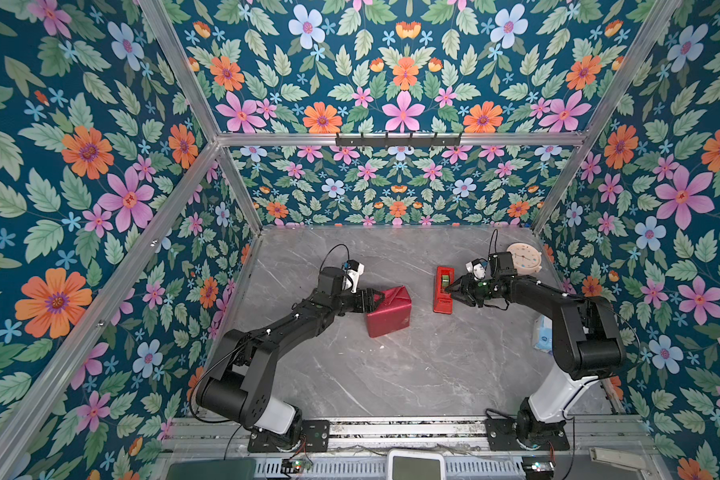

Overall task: Wrap the gift box in paper
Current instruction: 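Release the paper with the right gripper and move it to the red tape dispenser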

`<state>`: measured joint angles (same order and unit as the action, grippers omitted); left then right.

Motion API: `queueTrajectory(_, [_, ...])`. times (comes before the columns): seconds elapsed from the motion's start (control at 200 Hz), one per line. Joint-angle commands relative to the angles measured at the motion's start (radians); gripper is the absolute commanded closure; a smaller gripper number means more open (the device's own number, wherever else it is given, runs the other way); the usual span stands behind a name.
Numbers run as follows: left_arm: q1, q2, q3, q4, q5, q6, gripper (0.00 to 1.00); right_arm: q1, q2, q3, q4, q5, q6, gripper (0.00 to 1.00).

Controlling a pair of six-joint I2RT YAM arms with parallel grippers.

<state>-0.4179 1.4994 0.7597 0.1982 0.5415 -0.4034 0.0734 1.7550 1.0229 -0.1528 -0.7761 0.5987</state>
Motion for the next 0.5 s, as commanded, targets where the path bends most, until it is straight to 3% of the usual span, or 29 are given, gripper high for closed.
queueTrajectory(0.0, [0.0,0.01,-0.005,-0.128,-0.059,0.035,0.24,0.001,0.009,-0.004,0.019,-0.017,-0.01,0.62])
queueTrajectory(0.495, [0.0,0.006,-0.005,-0.13,-0.063,0.037,0.24,0.0,0.064,-0.047,0.134,-0.074,0.062,0.72])
